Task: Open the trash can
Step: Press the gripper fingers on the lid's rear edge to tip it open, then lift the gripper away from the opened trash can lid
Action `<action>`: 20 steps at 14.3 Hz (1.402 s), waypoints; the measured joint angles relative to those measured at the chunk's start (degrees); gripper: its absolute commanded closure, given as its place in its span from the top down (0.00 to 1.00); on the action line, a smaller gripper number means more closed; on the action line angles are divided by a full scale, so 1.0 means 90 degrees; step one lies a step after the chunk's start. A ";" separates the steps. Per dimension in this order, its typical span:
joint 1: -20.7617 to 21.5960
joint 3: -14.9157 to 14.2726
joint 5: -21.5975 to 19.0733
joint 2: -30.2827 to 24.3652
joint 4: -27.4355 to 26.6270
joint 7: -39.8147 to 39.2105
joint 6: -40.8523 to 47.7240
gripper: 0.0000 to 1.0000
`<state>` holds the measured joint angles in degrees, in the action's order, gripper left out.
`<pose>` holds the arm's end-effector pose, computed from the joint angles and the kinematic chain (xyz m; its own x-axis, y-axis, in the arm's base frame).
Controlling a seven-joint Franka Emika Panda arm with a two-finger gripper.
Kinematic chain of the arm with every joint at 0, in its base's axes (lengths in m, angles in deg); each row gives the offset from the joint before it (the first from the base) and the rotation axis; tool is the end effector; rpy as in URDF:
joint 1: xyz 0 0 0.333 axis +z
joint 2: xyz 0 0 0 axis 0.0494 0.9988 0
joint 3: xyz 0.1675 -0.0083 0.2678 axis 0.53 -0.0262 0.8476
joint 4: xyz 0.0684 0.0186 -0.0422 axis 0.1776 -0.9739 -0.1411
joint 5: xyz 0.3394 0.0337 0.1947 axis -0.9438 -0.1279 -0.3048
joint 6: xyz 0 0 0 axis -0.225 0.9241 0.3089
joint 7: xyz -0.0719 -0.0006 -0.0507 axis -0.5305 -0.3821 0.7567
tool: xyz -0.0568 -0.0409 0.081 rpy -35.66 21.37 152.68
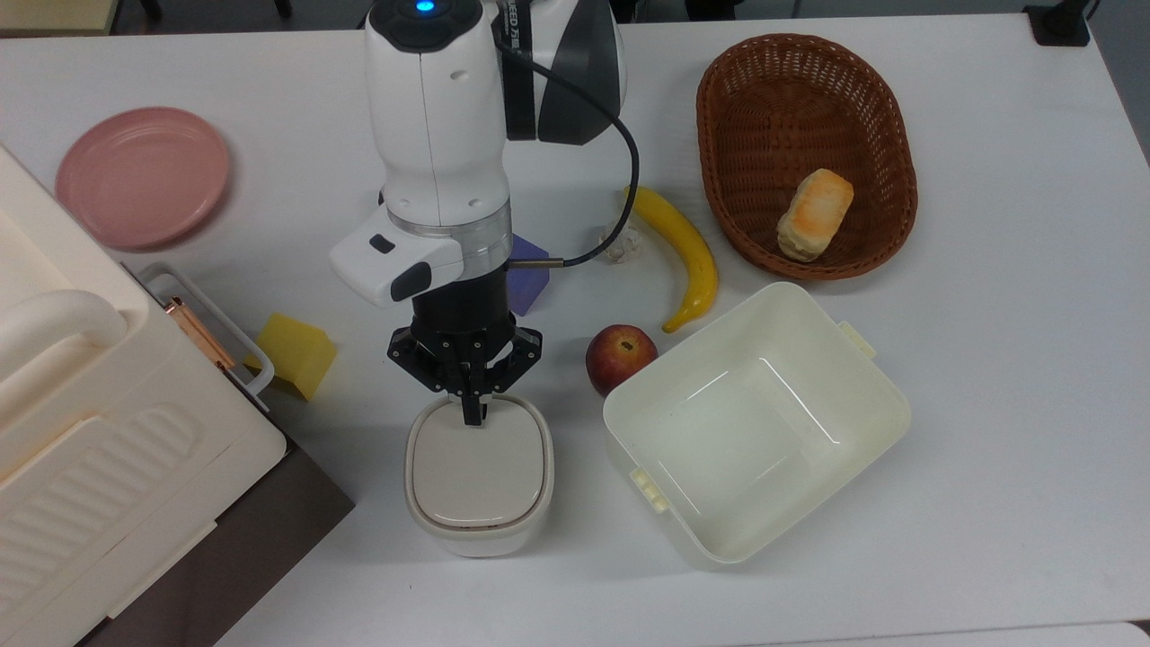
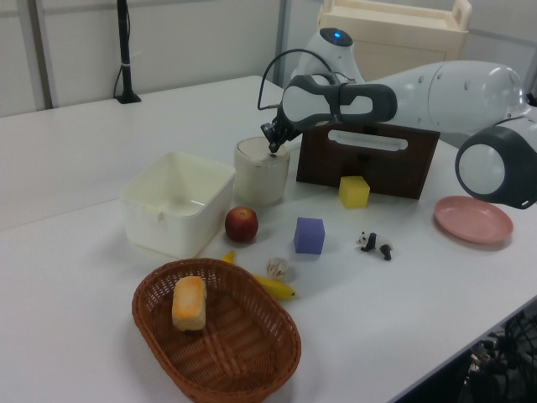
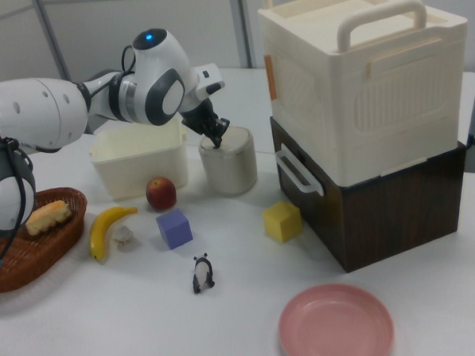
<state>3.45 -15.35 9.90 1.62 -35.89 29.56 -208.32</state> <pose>0.7587 0.0090 0.4361 0.8956 -0.0243 0.4443 -0.0165 -0.9996 -0.0215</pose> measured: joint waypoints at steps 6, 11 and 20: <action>0.0052 0.0001 0.0148 0.0047 0.0008 -0.0013 -0.0007 0.00; 0.0074 0.0004 0.0275 0.0057 0.0009 -0.0013 -0.0007 0.00; 0.0103 0.0039 0.0658 0.0066 0.0026 0.0354 -0.0008 0.00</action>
<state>4.38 -15.00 15.82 2.22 -35.66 32.75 -208.39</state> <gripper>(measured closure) 0.991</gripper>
